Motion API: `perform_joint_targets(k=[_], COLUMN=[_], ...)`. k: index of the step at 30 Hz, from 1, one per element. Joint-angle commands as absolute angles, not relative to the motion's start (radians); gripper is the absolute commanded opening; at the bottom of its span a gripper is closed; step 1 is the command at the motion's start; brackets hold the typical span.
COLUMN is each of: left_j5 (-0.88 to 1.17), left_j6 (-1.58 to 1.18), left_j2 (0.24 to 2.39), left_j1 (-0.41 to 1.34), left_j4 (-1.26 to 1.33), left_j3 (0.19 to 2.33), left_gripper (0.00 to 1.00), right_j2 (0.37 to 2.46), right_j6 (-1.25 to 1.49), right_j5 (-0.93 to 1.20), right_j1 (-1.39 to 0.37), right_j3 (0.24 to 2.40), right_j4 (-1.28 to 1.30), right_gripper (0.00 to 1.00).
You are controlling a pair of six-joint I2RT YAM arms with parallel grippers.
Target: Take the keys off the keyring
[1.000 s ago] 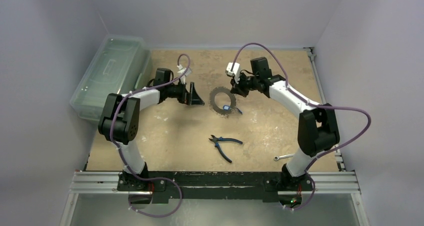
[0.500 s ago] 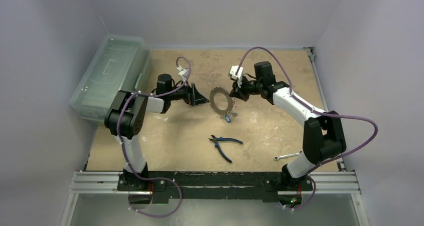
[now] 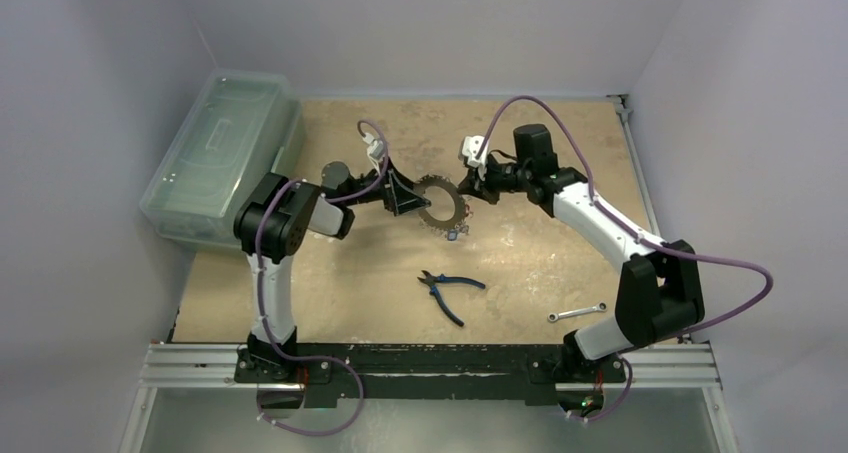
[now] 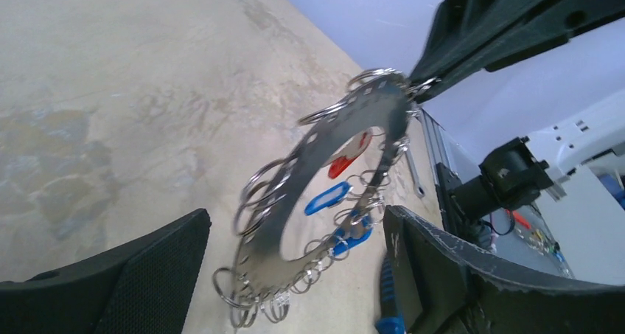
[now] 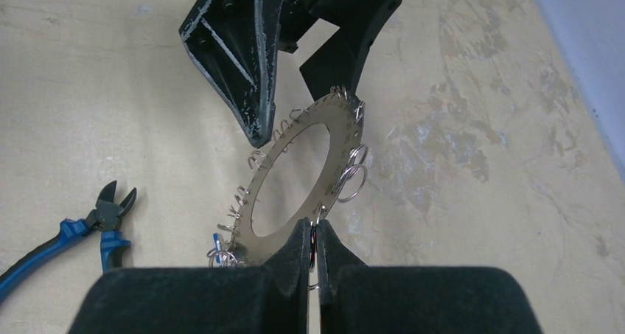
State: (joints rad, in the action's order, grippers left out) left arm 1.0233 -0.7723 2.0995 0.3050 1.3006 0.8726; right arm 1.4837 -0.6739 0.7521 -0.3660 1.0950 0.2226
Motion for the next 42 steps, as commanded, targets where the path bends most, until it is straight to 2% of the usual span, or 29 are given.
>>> perform_joint_targets(k=[1,5,7,8,9,10,12,13,14,15,16,18,19,20,21,22,25,28,32,38,42], left_j5=[1.065,1.089,1.106,1.116,1.122,1.124,1.138,1.150,1.162,1.171,1.177,1.145,1.080,0.969,0.846,0.779,0.726,0.575,0.532,0.554,0.598], left_j6=[-0.881,-1.010,-1.075,-1.098,-1.112,-1.116,-1.115,-1.107,-1.080,-1.034,-0.951,-0.657,-0.387,-0.065,0.179,0.311,0.437,0.652,0.807,0.829,0.820], left_j2=[2.090,2.100,2.103,2.100,2.093,2.073,2.038,2.017,1.993,1.962,1.922,1.825,1.770,1.727,1.703,1.690,1.659,1.661,1.674,1.681,1.688], left_j1=[0.326,0.329,0.324,0.320,0.315,0.307,0.296,0.292,0.289,0.288,0.287,0.290,0.301,0.334,0.393,0.435,0.459,0.509,0.557,0.619,0.653], left_j4=[1.520,1.669,1.740,1.766,1.776,1.778,1.754,1.732,1.664,1.575,1.457,1.022,0.638,0.226,-0.035,-0.187,-0.367,-0.637,-0.914,-1.054,-1.089], left_j3=[0.870,0.870,0.876,0.877,0.877,0.871,0.865,0.864,0.864,0.860,0.859,0.875,0.916,1.001,1.101,1.140,1.222,1.380,1.581,1.735,1.770], left_gripper=[0.82,0.53,0.31,0.14,0.02,0.00,0.00,0.00,0.00,0.00,0.00,0.00,0.00,0.00,0.00,0.00,0.00,0.00,0.00,0.00,0.00], right_j2=[1.434,1.424,1.418,1.417,1.414,1.412,1.408,1.406,1.403,1.401,1.399,1.392,1.386,1.377,1.367,1.356,1.319,1.294,1.248,1.234,1.246], right_j6=[-0.686,-0.675,-0.662,-0.655,-0.650,-0.645,-0.635,-0.629,-0.624,-0.621,-0.614,-0.598,-0.590,-0.585,-0.582,-0.586,-0.580,-0.591,-0.515,-0.217,-0.143], right_j5=[0.787,0.785,0.802,0.795,0.784,0.772,0.766,0.769,0.779,0.792,0.807,0.849,0.871,0.887,0.896,0.899,0.931,0.968,1.031,1.134,1.141], right_j1=[-0.371,-0.371,-0.371,-0.369,-0.367,-0.365,-0.353,-0.342,-0.330,-0.313,-0.295,-0.253,-0.233,-0.218,-0.211,-0.209,-0.209,-0.209,-0.209,-0.215,-0.241], right_j3=[1.088,1.085,1.083,1.082,1.080,1.077,1.072,1.071,1.071,1.074,1.080,1.094,1.101,1.108,1.114,1.120,1.121,1.117,1.050,0.933,0.906], right_j4=[0.185,0.174,0.163,0.162,0.161,0.161,0.169,0.178,0.189,0.204,0.218,0.245,0.258,0.269,0.282,0.293,0.311,0.359,0.303,0.012,-0.089], right_gripper=[0.00,0.00,0.00,0.00,0.00,0.00,0.00,0.06,0.16,0.21,0.38,0.59,0.67,0.72,0.76,0.79,0.85,0.87,0.90,0.90,0.88])
